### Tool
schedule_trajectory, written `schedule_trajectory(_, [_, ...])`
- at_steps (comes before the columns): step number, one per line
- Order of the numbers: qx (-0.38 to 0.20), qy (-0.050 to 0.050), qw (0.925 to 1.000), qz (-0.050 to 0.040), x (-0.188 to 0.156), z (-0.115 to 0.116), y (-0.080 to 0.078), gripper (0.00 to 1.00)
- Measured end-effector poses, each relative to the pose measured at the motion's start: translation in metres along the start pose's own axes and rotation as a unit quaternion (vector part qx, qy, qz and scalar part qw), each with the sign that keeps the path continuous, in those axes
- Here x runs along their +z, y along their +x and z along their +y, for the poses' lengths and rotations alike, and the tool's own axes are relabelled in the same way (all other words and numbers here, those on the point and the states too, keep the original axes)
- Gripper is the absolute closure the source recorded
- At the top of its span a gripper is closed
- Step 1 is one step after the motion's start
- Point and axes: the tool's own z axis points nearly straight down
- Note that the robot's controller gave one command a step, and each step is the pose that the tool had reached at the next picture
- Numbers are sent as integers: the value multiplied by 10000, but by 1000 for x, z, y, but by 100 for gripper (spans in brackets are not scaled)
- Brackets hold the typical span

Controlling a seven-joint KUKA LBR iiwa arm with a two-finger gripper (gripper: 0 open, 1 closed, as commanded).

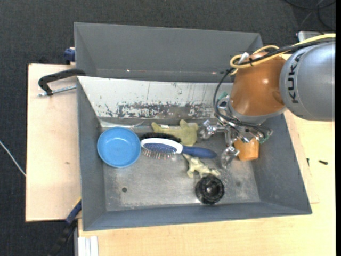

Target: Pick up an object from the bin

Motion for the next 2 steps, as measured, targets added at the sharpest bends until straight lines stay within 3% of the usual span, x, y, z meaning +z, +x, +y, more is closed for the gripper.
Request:
schedule_trajectory(1, [736,12,9973,-3,-1,48,7,0])
schedule_trajectory(2, [730,15,9973,-28,-1,48,5,100])
